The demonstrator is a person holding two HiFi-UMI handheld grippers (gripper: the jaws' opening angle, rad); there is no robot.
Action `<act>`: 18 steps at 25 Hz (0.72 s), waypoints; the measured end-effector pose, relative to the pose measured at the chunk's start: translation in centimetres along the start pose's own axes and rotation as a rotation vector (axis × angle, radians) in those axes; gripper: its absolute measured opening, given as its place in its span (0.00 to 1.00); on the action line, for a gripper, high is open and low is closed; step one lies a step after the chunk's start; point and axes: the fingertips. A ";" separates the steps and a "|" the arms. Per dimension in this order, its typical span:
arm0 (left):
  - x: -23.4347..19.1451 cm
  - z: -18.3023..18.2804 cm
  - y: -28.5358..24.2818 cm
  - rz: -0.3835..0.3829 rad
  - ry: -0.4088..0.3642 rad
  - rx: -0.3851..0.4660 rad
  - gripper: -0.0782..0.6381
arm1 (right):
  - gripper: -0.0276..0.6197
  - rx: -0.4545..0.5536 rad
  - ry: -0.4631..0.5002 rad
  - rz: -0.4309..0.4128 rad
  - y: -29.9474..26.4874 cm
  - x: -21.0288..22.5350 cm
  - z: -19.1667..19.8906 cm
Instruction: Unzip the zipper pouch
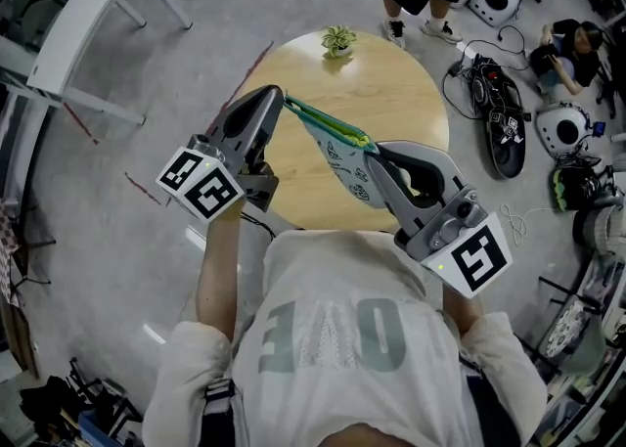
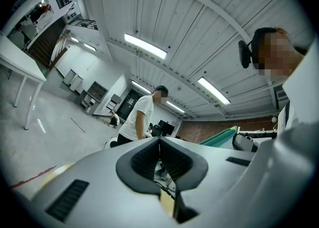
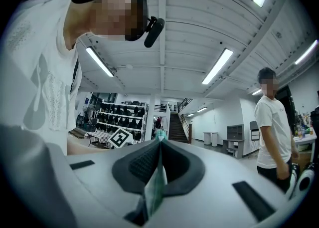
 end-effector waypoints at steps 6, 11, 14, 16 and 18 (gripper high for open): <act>-2.3 -2.0 -2.3 -0.103 -0.065 0.028 0.15 | 0.09 -0.035 0.066 0.032 -1.4 2.6 0.7; -1.1 -5.6 -2.2 -0.134 -0.121 0.124 0.15 | 0.09 -0.118 0.174 0.075 -2.4 4.0 2.2; 0.0 -7.2 -1.9 -0.159 -0.187 0.189 0.15 | 0.09 -0.205 0.255 0.100 -2.8 5.7 4.4; 0.6 -8.2 -1.7 -0.188 -0.236 0.242 0.15 | 0.09 -0.276 0.296 0.122 -3.0 7.4 6.4; 1.3 -8.8 -1.4 -0.218 -0.281 0.277 0.15 | 0.09 -0.335 0.299 0.156 -3.0 9.1 8.2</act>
Point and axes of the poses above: the fingertips, and each gripper's own axes: y backward along the fingers, x to its right, z out of its underside, and after that the axes turned 2 degrees about -y, right-handed
